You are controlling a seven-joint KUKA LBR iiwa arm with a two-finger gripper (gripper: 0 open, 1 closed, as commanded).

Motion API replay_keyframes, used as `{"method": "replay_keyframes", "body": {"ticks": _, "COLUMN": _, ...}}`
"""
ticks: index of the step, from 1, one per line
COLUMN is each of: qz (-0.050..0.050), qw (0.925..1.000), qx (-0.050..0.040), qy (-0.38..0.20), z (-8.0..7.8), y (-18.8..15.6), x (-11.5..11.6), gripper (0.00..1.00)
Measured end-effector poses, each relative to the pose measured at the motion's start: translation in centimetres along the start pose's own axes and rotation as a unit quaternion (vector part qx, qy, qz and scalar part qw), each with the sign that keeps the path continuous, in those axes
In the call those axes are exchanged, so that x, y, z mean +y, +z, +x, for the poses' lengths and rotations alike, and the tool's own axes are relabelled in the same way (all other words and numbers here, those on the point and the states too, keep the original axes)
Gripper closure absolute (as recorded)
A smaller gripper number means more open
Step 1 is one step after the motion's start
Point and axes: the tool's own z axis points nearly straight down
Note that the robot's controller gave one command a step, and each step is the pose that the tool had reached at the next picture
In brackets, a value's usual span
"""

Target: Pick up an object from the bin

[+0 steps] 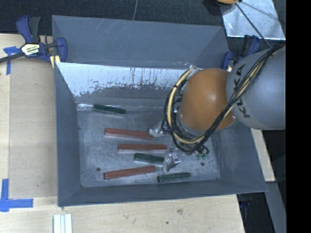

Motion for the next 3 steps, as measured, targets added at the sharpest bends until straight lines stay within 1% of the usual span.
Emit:
{"method": "replay_keyframes", "body": {"ticks": 1, "qz": 0.000, "qw": 0.9964, "qx": -0.0110, "qy": 0.084, "z": -1.3, "y": 4.4, "x": -1.0, "gripper": 1.00}}
{"method": "replay_keyframes", "body": {"ticks": 2, "qz": 0.000, "qw": 0.9964, "qx": -0.0110, "qy": 0.084, "z": -1.3, "y": 4.4, "x": -1.0, "gripper": 1.00}}
{"method": "replay_keyframes", "body": {"ticks": 3, "qz": 0.000, "qw": 0.9978, "qx": 0.0035, "qy": 0.066, "z": -1.6, "y": -6.8, "x": -2.0, "gripper": 1.00}}
